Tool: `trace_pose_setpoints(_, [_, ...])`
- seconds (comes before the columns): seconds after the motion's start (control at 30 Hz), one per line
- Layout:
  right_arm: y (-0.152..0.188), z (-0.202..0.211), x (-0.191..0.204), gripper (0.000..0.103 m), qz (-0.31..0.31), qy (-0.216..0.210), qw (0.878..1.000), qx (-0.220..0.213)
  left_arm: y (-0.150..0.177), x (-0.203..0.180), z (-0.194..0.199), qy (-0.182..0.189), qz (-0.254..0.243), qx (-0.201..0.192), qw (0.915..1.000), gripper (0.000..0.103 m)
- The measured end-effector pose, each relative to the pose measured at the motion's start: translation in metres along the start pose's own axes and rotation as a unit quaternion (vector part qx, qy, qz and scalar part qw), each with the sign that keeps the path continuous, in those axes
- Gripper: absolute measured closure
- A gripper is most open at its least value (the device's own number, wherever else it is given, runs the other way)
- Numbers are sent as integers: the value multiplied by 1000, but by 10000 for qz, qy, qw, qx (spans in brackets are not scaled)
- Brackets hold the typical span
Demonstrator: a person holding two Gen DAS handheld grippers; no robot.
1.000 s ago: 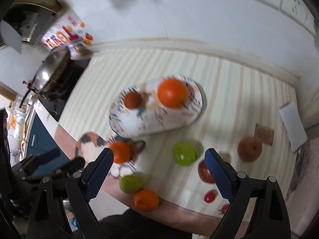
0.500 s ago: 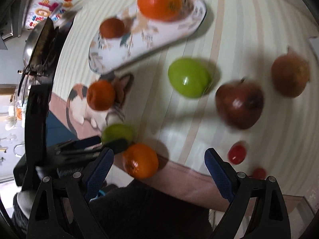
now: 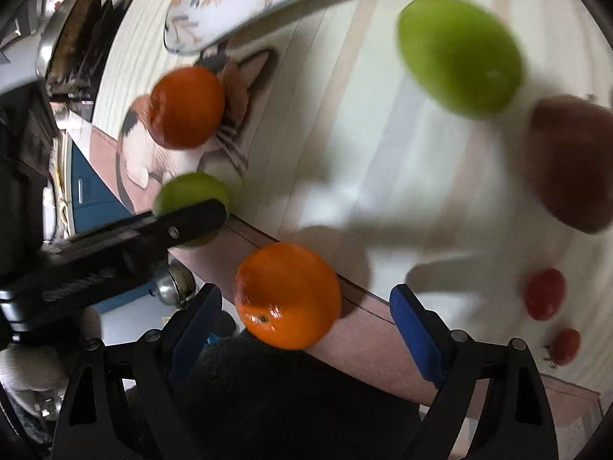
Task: Organize fruits
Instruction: 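Grasp a green apple with the left tool while the right grasps a tangerine, then lower the green apple and tangerine onto the plate and open both tools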
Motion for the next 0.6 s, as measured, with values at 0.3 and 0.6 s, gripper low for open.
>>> trace_pose_setpoints(0.3, [4,-9,27,37,594,273,9976,-205,-5,-11,-13,-86,-53,-17,9999,44])
trace_pose_setpoints(0.6, [-5,14,18,38,568,380,9960,-580,-20,-9,15,-337,-237,-243,9989,45])
Point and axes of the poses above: each gripper's, at about its wrist camera, not at the fingertips, and z roughly against the way its jaws point, x to its left, y to its underside, the point moved 10 cm from there along -z, roughly the way its jaws point, and after that the axes turned 15 degrees about -z, right-handed, at the moved point
